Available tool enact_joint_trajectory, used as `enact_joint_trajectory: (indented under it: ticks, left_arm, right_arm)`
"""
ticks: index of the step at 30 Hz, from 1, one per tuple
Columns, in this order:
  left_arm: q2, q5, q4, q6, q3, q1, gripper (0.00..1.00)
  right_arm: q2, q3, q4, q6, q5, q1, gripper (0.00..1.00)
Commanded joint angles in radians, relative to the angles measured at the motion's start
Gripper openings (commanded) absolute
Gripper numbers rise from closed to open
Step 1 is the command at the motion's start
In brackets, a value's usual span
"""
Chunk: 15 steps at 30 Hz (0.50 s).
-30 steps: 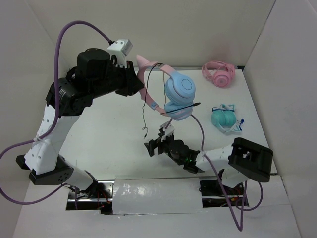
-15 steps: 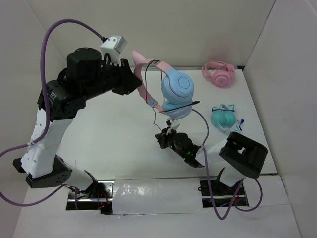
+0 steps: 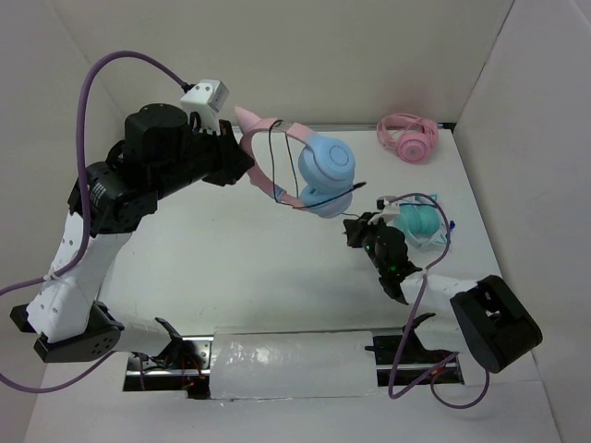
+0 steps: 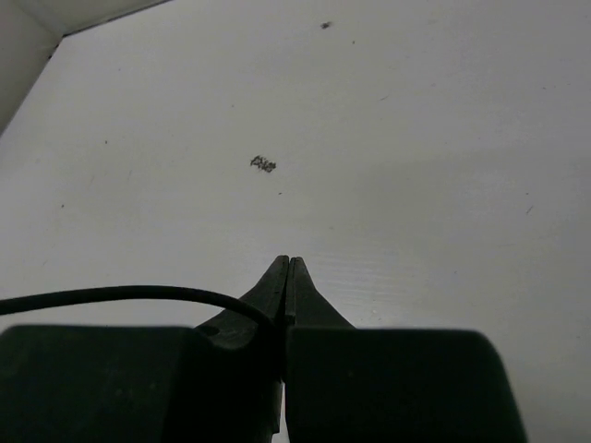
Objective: Wrap the headphones
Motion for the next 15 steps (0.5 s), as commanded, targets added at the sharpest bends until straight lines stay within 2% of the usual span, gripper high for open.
enact_joint_trajectory:
  ticks: [1,3,7,10,15]
  left_arm:
    - [-0.041,0.009,0.186,-0.003,0.02,0.002,0.0]
    - [-0.048,0.064,0.209,-0.001,0.015,0.002,0.0]
    - [-0.047,0.069,0.218,0.005,0.038,0.002,0.0]
    - [-0.056,0.068,0.223,0.006,0.038,0.002,0.0]
    - [-0.08,0.156,0.252,0.018,-0.024,0.002,0.0]
  right_arm:
    - [-0.011,0.027,-0.097,-0.006,-0.066,-0.049,0.0]
    - [0.013,0.034,-0.073,-0.011,-0.094,-0.055,0.0]
    - [0.102,0.082,-0.083,0.007,-0.132,-0.116,0.0]
    - [0.191,0.1,-0.037,0.05,-0.246,-0.172,0.0]
    - [0.245,0.168,-0.01,0.029,-0.373,-0.167,0.0]
